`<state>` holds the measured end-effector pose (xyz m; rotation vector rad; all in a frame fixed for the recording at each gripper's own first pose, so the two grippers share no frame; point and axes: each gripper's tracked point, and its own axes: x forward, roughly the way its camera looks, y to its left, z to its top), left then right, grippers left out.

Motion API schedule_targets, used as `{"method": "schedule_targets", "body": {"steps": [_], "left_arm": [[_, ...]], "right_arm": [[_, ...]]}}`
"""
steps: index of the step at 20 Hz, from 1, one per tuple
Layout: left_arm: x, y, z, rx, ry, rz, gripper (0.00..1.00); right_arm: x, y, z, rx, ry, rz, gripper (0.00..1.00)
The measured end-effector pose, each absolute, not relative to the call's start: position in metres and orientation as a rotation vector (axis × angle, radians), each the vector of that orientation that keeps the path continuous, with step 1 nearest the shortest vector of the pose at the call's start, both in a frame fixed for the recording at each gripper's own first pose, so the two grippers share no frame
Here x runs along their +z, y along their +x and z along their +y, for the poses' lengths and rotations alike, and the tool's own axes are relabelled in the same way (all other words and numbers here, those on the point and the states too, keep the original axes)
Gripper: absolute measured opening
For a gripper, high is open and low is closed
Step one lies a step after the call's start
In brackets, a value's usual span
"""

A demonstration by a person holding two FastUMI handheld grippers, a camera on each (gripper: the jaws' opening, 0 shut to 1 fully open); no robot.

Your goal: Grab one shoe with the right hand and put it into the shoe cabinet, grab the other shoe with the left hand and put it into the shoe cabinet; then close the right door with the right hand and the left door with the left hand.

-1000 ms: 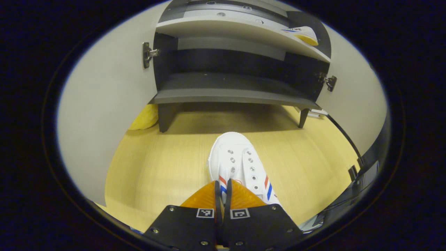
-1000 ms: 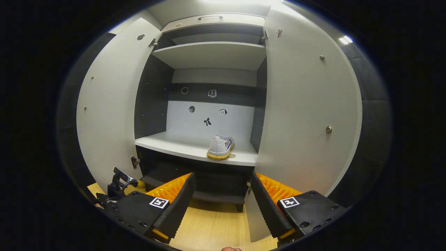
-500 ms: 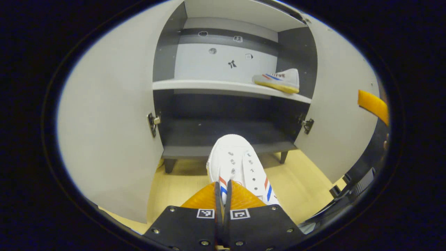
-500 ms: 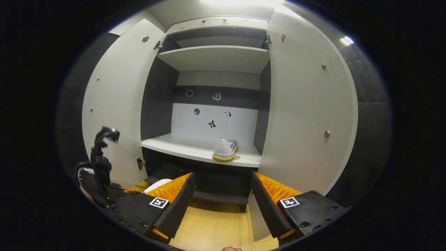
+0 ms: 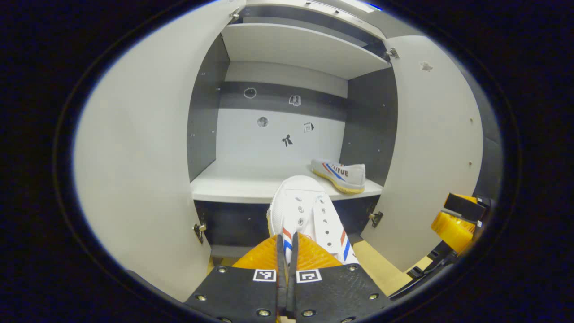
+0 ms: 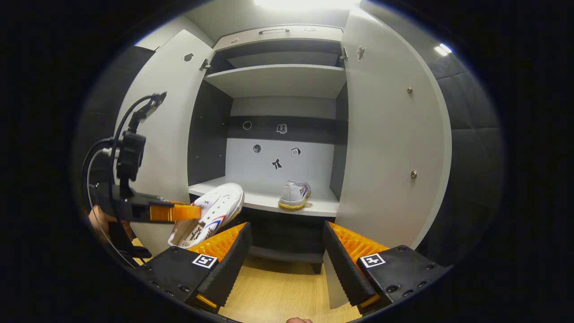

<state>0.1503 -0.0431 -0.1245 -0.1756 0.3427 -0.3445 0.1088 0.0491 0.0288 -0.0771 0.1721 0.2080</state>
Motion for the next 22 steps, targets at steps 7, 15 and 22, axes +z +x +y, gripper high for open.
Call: {"method": "schedule_targets", "body": {"steps": [7,15,22], "left_arm": [[-0.12,0.155,-0.042,-0.313,-0.172,0.276,0.01],[-0.118,0.155,-0.039,-0.268,-0.241,0.291,0.01],[-0.126,0.152,-0.039,-0.222,-0.2,0.39,0.01]], "right_arm": [[0.018,0.11,0.049,0.221,-0.085,0.189,1.0],[-0.003,0.115,0.05,0.231,-0.081,0.235,0.97],[-0.015,0.117,0.048,0.233,-0.073,0.264,1.0]]}}
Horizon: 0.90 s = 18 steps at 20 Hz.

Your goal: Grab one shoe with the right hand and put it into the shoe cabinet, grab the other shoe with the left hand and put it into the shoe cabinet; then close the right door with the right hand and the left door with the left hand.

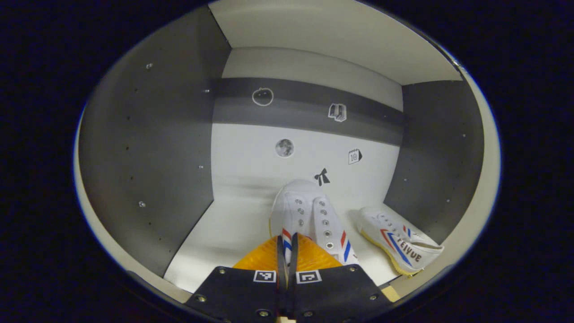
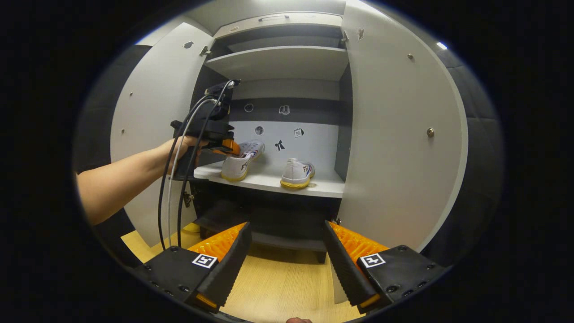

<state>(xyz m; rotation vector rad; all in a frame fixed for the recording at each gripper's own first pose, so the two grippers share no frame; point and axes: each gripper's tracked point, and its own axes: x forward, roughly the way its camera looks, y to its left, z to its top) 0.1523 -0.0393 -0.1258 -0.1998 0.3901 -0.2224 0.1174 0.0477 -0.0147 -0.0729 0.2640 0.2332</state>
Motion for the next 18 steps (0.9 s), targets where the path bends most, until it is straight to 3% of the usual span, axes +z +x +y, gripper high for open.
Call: {"method": "schedule_targets", "body": {"steps": [7,9,11,12,15,18], "left_arm": [[-0.139,0.151,-0.037,-0.177,-0.211,0.44,0.02],[-0.133,0.153,-0.036,-0.187,-0.202,0.404,0.09],[-0.124,0.153,-0.028,-0.169,-0.15,0.367,0.3],[-0.119,0.15,-0.031,-0.177,-0.141,0.354,0.36],[-0.103,0.14,-0.032,-0.178,-0.129,0.317,0.98],[-0.075,0.112,-0.032,-0.184,-0.119,0.255,1.0]], "right_arm": [[-0.014,0.118,0.048,0.232,-0.063,0.261,1.0],[-0.012,0.117,0.05,0.233,-0.062,0.256,1.0],[-0.01,0.115,0.051,0.232,-0.062,0.249,1.0],[-0.007,0.115,0.052,0.231,-0.06,0.245,1.0],[0.0,0.112,0.053,0.228,-0.058,0.228,1.0],[0.009,0.107,0.052,0.222,-0.057,0.21,1.0]]}}
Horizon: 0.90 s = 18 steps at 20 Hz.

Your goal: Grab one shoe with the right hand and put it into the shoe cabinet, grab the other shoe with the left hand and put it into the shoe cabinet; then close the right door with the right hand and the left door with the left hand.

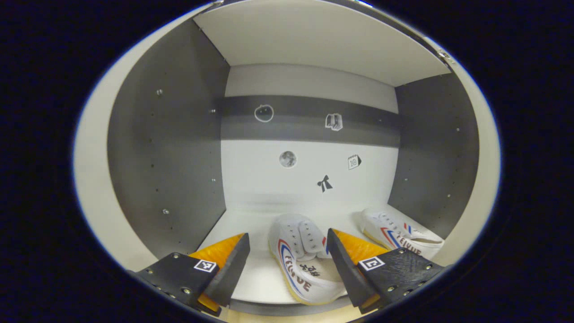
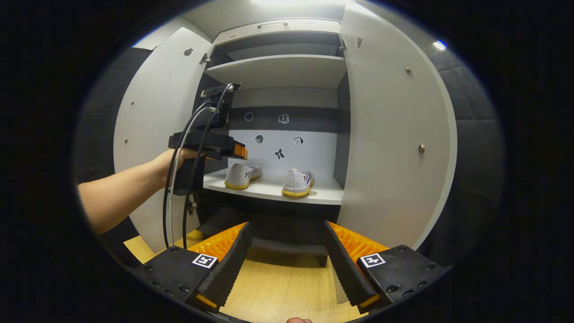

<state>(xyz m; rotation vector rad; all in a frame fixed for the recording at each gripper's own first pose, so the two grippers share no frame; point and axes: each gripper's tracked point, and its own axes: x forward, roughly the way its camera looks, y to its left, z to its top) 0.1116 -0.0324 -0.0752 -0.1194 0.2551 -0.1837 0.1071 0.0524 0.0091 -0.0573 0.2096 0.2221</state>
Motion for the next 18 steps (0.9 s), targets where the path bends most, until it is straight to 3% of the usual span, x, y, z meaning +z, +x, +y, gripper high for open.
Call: {"method": "schedule_targets", "body": {"steps": [9,18], "left_arm": [[-0.003,0.003,-0.014,-0.186,-0.092,0.093,1.0],[0.009,-0.122,0.0,-0.21,-0.083,0.067,0.96]], "right_arm": [[0.035,0.084,0.047,0.2,-0.048,0.158,0.99],[0.061,0.053,0.042,0.184,-0.044,0.104,0.99]]}}
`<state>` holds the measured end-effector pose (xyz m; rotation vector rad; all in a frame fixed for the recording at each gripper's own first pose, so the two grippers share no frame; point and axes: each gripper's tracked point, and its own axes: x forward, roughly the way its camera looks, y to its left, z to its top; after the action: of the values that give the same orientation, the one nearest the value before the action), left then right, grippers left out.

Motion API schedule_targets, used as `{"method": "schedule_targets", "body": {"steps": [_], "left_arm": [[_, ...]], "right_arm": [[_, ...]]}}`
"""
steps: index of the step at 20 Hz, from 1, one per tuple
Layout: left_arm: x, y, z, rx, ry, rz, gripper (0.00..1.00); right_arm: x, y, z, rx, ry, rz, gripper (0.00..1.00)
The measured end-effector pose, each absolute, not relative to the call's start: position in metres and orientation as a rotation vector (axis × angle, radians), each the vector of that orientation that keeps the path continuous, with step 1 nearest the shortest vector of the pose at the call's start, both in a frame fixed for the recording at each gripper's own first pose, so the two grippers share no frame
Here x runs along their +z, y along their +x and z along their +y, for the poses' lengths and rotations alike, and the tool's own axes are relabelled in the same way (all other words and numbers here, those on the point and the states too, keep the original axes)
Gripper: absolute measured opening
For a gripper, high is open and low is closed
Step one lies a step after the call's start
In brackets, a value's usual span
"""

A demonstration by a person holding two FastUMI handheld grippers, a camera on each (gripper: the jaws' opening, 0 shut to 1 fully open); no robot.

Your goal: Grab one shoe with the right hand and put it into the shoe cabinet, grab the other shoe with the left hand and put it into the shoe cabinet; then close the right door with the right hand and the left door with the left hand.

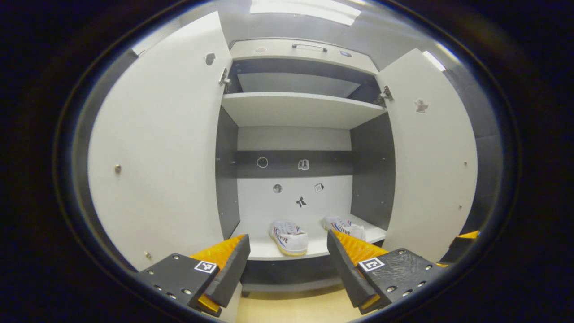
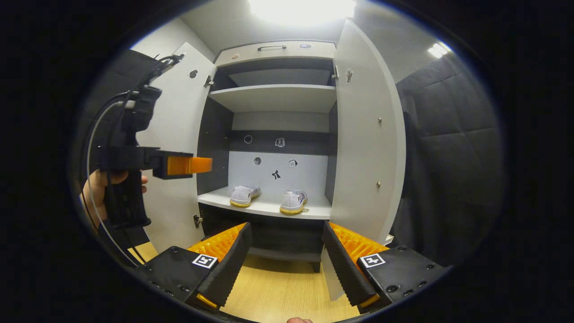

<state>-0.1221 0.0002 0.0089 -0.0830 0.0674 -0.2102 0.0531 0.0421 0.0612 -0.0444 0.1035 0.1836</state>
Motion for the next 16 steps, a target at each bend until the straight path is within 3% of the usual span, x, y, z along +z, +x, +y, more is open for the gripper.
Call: {"method": "schedule_targets", "body": {"steps": [16], "left_arm": [[-0.015,-0.246,0.064,-0.139,-0.077,0.089,0.98]], "right_arm": [[0.075,0.018,0.006,0.126,-0.024,0.086,0.96]]}}
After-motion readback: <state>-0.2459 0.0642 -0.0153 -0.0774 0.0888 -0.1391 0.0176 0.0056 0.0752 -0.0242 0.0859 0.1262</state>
